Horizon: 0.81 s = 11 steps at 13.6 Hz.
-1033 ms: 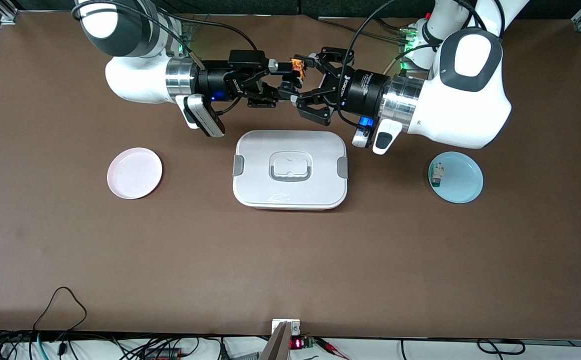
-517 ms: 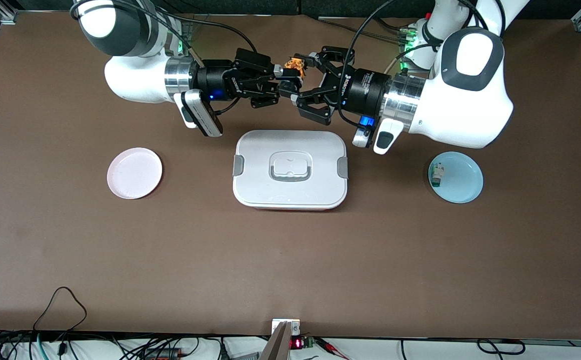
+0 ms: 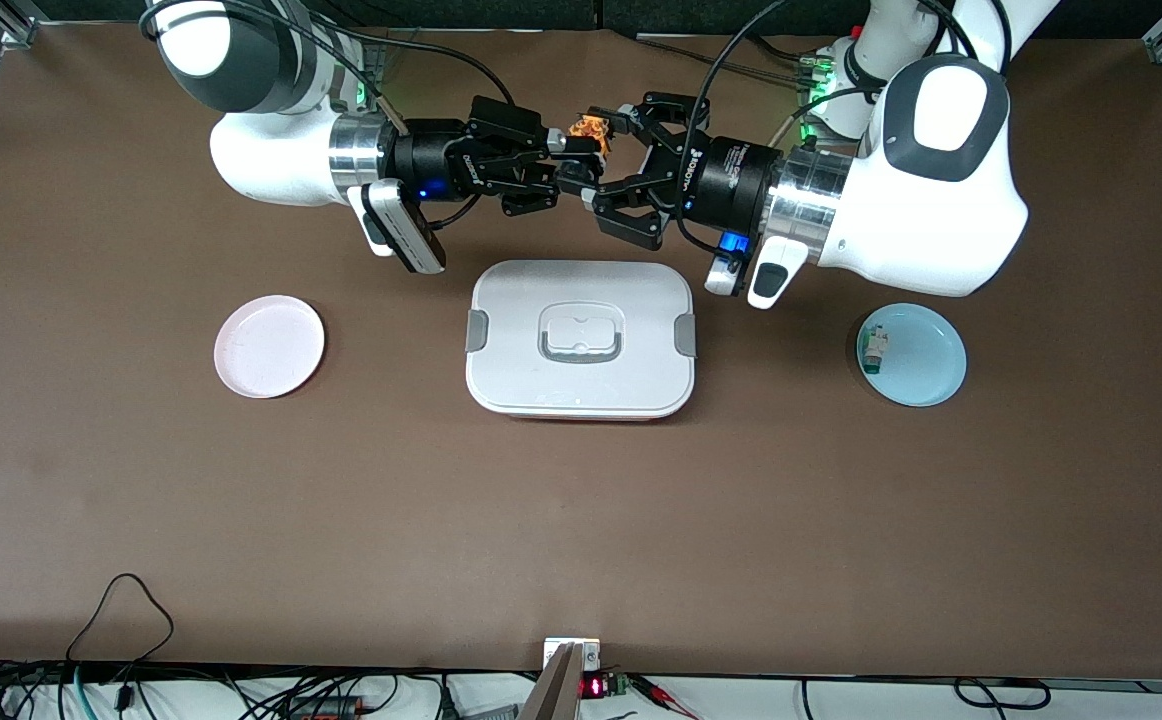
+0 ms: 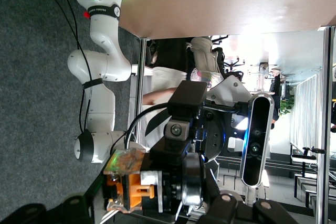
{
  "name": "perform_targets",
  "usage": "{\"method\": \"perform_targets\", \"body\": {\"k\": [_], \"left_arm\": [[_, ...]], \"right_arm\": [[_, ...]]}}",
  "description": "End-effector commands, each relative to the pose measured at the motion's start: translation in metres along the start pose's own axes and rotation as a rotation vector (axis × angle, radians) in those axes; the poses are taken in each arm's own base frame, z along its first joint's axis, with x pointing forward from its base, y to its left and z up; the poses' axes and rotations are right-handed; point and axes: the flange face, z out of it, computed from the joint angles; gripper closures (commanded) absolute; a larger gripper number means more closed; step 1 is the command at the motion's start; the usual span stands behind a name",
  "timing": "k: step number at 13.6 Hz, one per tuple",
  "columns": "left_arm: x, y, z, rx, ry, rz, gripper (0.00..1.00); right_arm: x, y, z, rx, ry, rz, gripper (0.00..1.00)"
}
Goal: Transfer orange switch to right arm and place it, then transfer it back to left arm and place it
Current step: 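Close the right gripper on the orange switch beside the left gripper, then open the left gripper while the right gripper pulls the switch away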
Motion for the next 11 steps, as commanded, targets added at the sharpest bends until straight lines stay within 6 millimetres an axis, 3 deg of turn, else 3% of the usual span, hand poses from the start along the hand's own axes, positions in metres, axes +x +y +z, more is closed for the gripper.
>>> {"method": "perform_targets", "body": {"k": [1,9,11], "left_arm": [[-0.001,0.011,-0.005,-0.004,-0.053,-0.076,0.0],[0.003,0.014,-0.006,-0.005,-0.056,-0.082,0.0],[0.003,0.014,-0.006,-0.003,-0.054,-0.082,0.0]], "right_arm": [[0.0,-0.007,0.0,0.014,0.009,-0.048,0.73],[0.007,-0.01,-0.008,0.014,0.023,-0.045,0.73],[0.014,-0.015,-0.018,0.009,0.034,-0.056,0.73]]}}
